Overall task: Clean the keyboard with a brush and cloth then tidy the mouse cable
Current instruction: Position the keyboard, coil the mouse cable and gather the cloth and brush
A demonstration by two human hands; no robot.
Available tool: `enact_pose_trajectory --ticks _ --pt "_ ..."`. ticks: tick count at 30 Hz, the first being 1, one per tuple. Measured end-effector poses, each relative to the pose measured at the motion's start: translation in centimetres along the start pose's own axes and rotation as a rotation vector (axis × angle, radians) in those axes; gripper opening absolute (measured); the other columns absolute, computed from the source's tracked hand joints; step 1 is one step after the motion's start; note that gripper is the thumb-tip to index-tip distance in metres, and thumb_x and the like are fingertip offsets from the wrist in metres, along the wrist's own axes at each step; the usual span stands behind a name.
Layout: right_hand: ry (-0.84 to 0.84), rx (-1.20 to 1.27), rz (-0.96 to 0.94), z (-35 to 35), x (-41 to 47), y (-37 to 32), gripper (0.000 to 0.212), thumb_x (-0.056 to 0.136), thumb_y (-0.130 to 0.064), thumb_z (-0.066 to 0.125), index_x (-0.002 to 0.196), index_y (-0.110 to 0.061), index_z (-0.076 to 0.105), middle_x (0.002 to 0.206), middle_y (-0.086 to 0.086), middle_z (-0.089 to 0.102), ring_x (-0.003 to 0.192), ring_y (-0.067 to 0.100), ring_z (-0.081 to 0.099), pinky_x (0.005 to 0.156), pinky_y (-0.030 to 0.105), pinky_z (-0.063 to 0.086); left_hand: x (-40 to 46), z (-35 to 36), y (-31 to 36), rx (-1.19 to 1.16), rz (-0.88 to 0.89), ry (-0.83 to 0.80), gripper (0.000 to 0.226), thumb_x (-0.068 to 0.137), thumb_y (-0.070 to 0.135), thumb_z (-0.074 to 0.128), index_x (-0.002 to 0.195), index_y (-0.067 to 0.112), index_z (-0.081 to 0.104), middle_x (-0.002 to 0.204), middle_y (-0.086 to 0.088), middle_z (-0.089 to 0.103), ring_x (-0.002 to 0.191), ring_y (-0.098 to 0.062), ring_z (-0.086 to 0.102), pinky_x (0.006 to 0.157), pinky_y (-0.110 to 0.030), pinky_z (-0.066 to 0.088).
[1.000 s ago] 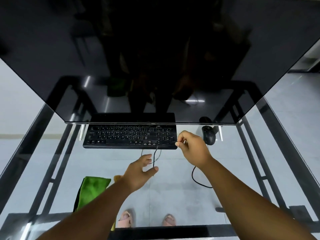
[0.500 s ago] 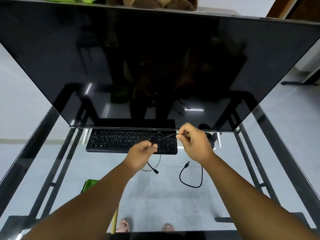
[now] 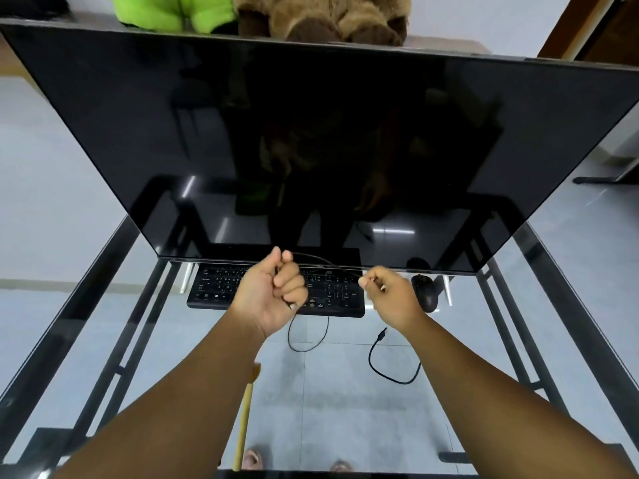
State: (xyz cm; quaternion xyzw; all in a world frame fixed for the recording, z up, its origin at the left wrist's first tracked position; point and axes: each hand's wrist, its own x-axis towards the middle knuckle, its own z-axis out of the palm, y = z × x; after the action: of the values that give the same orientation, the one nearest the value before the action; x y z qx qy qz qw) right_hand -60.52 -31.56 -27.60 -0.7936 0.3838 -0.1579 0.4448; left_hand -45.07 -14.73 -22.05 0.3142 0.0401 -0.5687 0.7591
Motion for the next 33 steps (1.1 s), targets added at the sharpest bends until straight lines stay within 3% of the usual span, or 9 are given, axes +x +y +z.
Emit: enact_pose_trajectory --ticks 6,10,12,15,18,22,25,29,33 --pt "-0.363 -0.145 0.081 -0.3 -0.9 0.1 0.017 0.094 -0.028 0.060 0.089 -0.016 0.071 0.061 -0.007 0.056 0.046 -0.001 0.047 0.049 0.014 0.039 1.0 -0.7 3.0 -0.189 0.343 0.453 0.023 0.104 0.022 0.034 0.113 0.014 0.055 0.067 0.002 0.064 0.046 -0.007 0.045 0.050 -0.019 0.036" --pt "-0.555 -0.148 0.080 -1.4 -1.2 -1.3 0.019 0.093 -0.034 0.062 0.089 -0.024 0.077 0.058 -0.020 0.057 0.062 0.005 0.050 0.064 0.019 0.045 1.5 -1.7 3.6 -0.129 0.509 0.632 0.034 0.105 0.020 0.028 0.132 0.008 0.045 0.115 -0.010 0.069 0.101 -0.018 0.068 0.083 -0.023 0.051" --pt "-0.655 -0.155 0.058 -2.2 -1.5 -3.1 0.017 0.092 -0.036 0.064 0.092 -0.025 0.078 0.070 -0.024 0.065 0.064 -0.005 0.054 0.062 0.010 0.042 2.1 -2.8 3.3 0.044 0.526 0.673 0.047 0.100 0.031 0.032 0.135 0.002 0.045 0.135 -0.014 0.057 0.123 -0.026 0.056 0.099 -0.031 0.043" --pt "-0.736 -0.145 0.012 -3.7 -1.5 -5.6 0.017 0.090 -0.038 0.066 0.096 -0.026 0.077 0.081 -0.024 0.070 0.071 -0.013 0.056 0.058 0.006 0.039 2.3 -4.3 2.4 0.464 0.478 0.724 0.050 0.099 0.038 0.036 0.136 0.005 0.042 0.125 -0.005 0.066 0.116 -0.017 0.059 0.099 -0.033 0.035" --pt "-0.695 -0.090 -0.068 -5.0 -0.9 -7.2 0.015 0.087 -0.038 0.068 0.094 -0.029 0.077 0.095 -0.010 0.074 0.085 0.000 0.060 0.068 0.018 0.042 2.0 -4.6 1.2 0.769 0.278 0.600 0.034 0.105 0.030 0.031 0.134 0.015 0.041 0.097 0.003 0.075 0.106 -0.012 0.065 0.098 -0.030 0.029" --pt "-0.592 0.067 -0.122 -5.9 -0.1 -8.8 0.012 0.087 -0.030 0.070 0.091 -0.021 0.077 0.099 0.022 0.068 0.066 0.010 0.044 0.062 0.023 0.033 1.0 -3.7 -0.6 1.004 -0.060 0.257 0.033 0.105 0.023 0.034 0.123 0.005 0.055 0.082 -0.015 0.075 0.083 -0.028 0.073 0.100 -0.037 0.043" --pt "-0.450 0.103 -0.125 -5.9 1.2 -9.7 0.009 0.089 -0.022 0.068 0.090 -0.016 0.076 0.081 0.003 0.070 0.056 -0.004 0.048 0.056 0.012 0.038 -0.7 -2.8 -1.4 1.018 -0.156 -0.003 0.036 0.105 0.017 0.032 0.117 0.002 0.062 0.059 -0.016 0.065 0.062 -0.033 0.064 0.086 -0.038 0.051" --pt "-0.124 0.077 -0.093 -4.8 3.7 -8.1 0.008 0.086 -0.024 0.073 0.081 -0.017 0.073 0.055 -0.017 0.057 0.050 -0.005 0.046 0.056 0.012 0.038 -1.3 -1.6 -1.7 0.811 -0.245 -0.173 0.043 0.098 0.014 0.029 0.101 0.005 0.071 0.042 0.002 0.026 0.037 -0.014 0.024 0.074 -0.028 0.047" --pt "-0.170 -0.061 0.009 -3.8 4.5 -4.9 0.019 0.084 -0.035 0.074 0.082 -0.017 0.070 0.065 -0.003 0.058 0.061 0.009 0.051 0.063 0.025 0.043 -1.1 -0.2 -0.1 0.372 -0.221 -0.288 0.052 0.101 0.042 0.030 0.080 0.008 0.063 0.036 0.007 0.025 0.030 -0.008 0.023 0.067 -0.030 0.045"
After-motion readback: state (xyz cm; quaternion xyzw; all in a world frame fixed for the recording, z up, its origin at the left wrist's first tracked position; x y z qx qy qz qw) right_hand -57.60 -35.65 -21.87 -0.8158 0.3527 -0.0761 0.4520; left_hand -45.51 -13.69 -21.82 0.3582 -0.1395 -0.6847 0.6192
